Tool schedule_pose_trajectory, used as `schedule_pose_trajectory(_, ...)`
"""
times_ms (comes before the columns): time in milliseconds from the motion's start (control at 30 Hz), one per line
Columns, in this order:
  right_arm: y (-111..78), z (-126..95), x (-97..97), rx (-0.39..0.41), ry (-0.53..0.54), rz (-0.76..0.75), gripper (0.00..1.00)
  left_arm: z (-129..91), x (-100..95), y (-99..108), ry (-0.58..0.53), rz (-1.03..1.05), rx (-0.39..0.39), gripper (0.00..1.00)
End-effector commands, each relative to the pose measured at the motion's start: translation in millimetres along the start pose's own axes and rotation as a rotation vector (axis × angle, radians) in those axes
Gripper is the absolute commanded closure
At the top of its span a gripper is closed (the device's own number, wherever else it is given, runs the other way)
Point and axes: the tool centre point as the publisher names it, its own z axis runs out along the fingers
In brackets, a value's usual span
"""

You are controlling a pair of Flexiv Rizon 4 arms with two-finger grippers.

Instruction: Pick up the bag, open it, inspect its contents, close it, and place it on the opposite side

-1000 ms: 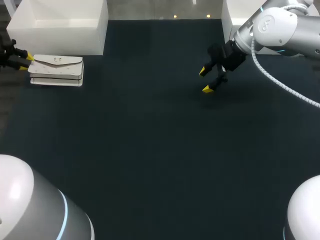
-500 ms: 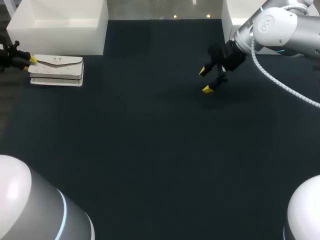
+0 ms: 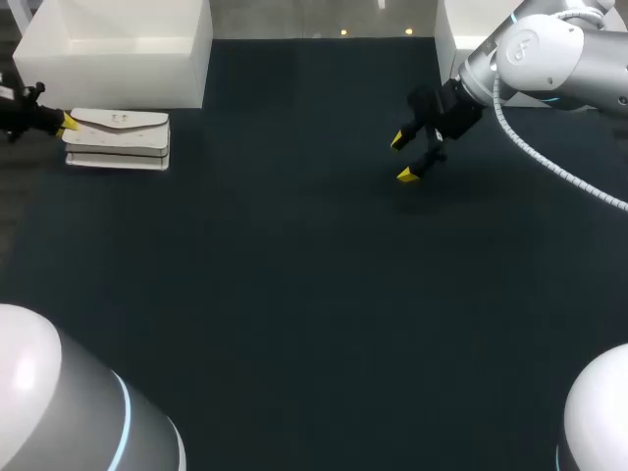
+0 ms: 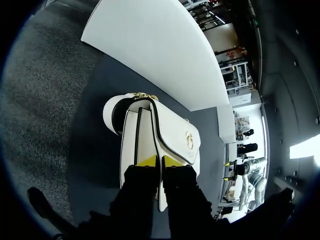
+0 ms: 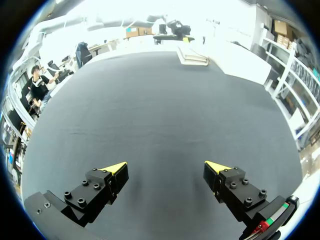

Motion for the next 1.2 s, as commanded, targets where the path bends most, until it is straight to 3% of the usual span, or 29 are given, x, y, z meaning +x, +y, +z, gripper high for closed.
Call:
schedule_pose_trajectory(33,-0.3,0,-1.5,-0.001,0.004,0.000,0.00,2,2.5,-4,0.004,0.006,-0.348,1.00)
schedule_pose_trajectory(400,-0.3,0,-1.5,-0.001,0.004,0.000,0.00,13,15.8,9,-0.001,0.025,-0.352,1.00)
schedule_pose_trajectory(800,-0.3,0,-1.5,-0.001,0.004,0.000,0.00,37,35.1,56,0.007,0.038,-0.301,1.00)
schedule_pose_trajectory(1200,-0.3,0,-1.5,-0.001,0.004,0.000,0.00,37,35.1,56,0.007,0.038,-0.301,1.00)
